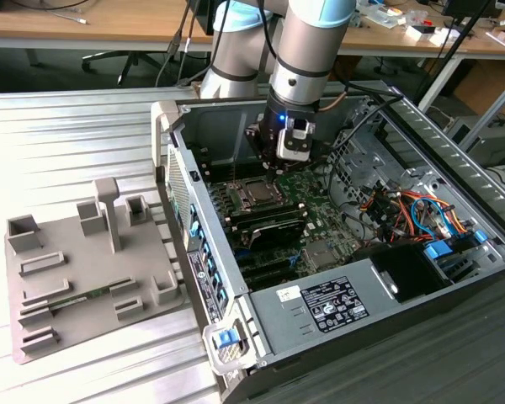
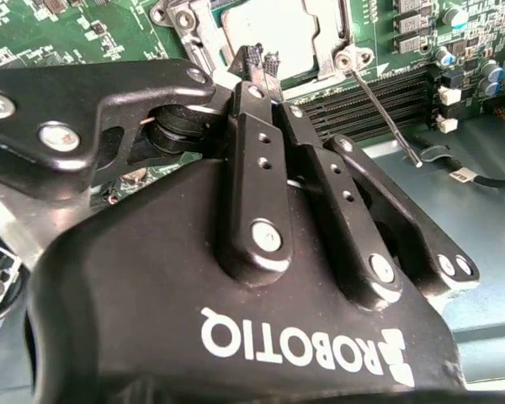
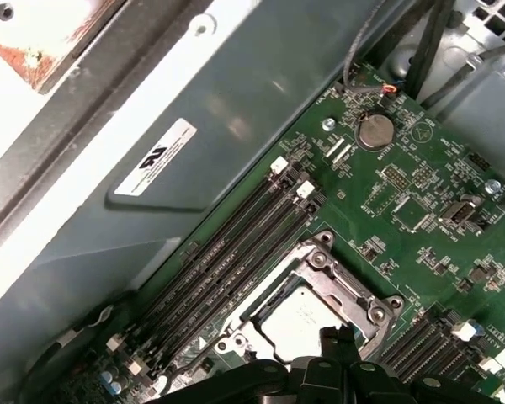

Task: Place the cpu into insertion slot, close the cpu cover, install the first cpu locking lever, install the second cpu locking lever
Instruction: 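Install the first cpu locking lever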

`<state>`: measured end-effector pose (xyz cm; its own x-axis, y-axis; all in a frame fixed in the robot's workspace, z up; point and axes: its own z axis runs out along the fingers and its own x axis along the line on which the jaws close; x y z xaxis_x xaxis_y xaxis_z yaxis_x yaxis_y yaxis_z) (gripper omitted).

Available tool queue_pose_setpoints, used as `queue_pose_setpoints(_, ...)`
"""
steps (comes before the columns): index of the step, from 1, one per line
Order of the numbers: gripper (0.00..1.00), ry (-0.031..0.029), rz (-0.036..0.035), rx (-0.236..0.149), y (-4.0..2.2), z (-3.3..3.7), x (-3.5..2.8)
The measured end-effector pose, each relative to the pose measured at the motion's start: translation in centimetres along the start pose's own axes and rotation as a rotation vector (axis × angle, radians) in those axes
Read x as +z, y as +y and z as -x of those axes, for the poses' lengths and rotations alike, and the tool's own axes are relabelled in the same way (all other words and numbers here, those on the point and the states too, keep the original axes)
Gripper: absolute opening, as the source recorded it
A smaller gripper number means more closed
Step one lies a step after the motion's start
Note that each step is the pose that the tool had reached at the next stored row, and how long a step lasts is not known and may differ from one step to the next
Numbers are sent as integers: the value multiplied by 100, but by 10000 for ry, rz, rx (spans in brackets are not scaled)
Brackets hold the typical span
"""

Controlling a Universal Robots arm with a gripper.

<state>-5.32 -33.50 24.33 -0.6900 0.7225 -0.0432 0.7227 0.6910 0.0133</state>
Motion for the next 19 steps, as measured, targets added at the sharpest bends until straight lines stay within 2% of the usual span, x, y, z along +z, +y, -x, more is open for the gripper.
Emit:
queue_pose_setpoints(3, 11, 5, 14, -338, 0, 0, 0)
queue_pose_setpoints(7, 11, 7, 20, -483, 0, 0, 0)
queue_pose_setpoints(10, 11, 13, 42, -969, 0, 0, 0)
queue_pose_setpoints(19, 11, 17, 54, -1270, 0, 0, 0)
